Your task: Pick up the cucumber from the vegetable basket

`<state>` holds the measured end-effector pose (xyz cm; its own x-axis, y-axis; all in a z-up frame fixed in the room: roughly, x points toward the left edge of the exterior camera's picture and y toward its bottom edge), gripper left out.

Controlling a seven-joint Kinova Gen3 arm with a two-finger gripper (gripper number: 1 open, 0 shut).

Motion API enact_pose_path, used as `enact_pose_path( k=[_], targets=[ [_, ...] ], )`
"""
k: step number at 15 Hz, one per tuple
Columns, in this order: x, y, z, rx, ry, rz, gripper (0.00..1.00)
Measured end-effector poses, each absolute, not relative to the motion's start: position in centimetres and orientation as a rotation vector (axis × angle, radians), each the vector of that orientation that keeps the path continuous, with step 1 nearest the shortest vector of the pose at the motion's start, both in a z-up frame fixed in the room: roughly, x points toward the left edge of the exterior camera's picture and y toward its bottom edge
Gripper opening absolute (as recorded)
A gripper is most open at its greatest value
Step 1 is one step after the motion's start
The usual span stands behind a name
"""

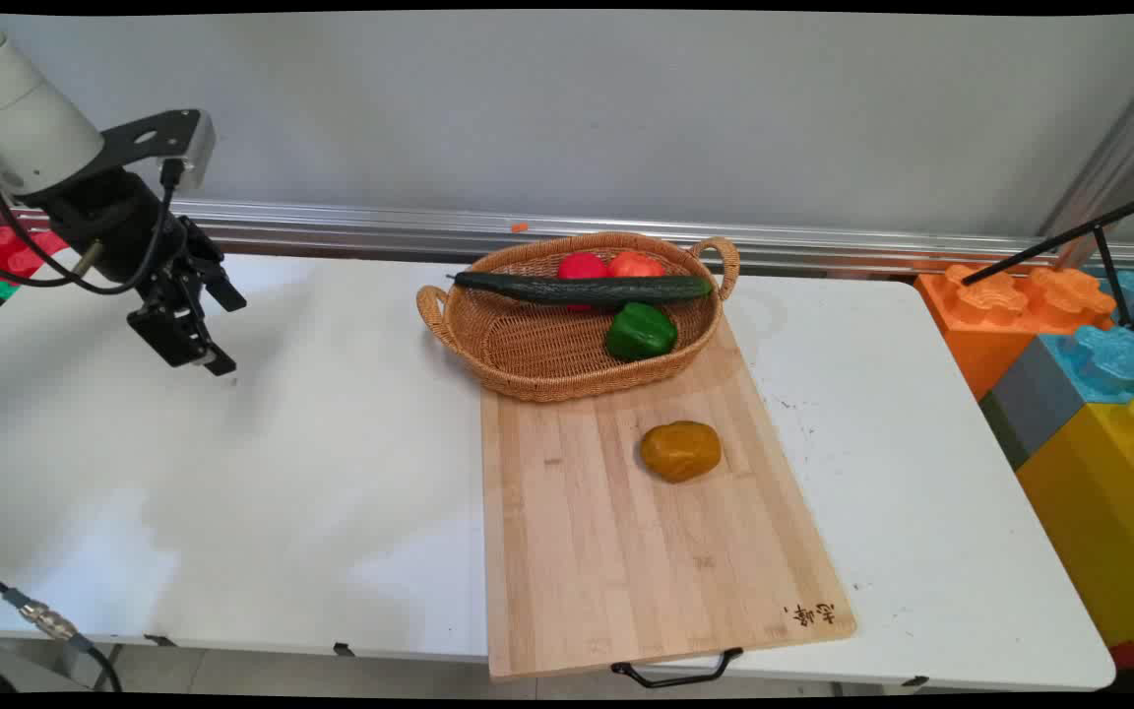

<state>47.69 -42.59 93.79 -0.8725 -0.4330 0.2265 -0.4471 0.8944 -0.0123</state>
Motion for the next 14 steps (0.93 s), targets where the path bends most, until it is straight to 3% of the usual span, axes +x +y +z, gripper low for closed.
enact_pose_path(
  k=[6,14],
  targets=[
    [43.3,-45.4,93.6,0.671,-2.712,0.178,1.00],
    [32.2,-52.4,94.3,0.495,-2.603,0.435,1.00]
  ],
)
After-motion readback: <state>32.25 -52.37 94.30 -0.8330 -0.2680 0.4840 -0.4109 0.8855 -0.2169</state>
